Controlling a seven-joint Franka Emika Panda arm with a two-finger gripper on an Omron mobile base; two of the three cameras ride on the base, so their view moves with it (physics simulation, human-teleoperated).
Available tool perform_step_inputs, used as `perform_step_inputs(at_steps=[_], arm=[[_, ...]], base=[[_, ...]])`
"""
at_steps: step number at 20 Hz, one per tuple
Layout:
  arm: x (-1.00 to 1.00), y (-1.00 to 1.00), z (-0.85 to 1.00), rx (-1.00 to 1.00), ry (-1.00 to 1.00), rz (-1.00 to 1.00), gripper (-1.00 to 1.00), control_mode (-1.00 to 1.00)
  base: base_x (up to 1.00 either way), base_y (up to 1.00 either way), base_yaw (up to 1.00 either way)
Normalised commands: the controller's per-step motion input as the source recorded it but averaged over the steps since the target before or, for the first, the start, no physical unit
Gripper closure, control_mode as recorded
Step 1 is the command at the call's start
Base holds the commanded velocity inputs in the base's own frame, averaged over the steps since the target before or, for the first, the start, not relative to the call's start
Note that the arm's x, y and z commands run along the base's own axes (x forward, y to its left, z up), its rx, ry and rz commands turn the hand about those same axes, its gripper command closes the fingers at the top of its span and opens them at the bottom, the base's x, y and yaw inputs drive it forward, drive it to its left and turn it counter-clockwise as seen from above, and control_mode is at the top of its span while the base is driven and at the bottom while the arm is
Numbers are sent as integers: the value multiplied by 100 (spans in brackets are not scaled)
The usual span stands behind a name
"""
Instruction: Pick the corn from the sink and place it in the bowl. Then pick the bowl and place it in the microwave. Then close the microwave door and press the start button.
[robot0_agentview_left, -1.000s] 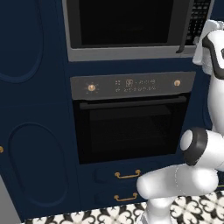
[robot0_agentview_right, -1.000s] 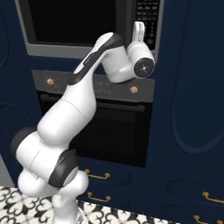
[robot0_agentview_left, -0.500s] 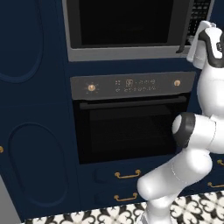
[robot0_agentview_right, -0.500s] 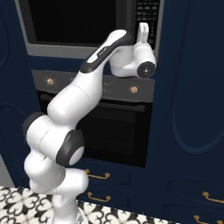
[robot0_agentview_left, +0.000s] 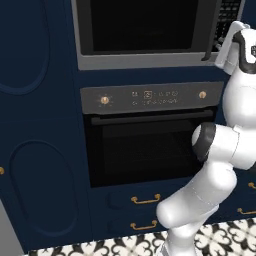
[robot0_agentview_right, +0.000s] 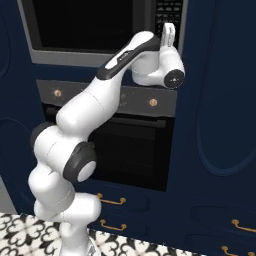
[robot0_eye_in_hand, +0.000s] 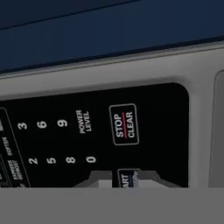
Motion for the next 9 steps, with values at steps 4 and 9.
perform_step_inputs(at_steps=[4, 9], arm=[[-79, 0, -12, 0, -3, 1, 100, -100], [-100, 0, -35, 0, 0, 5, 100, -100]], base=[[0, 0, 0], [0, 0, 0]])
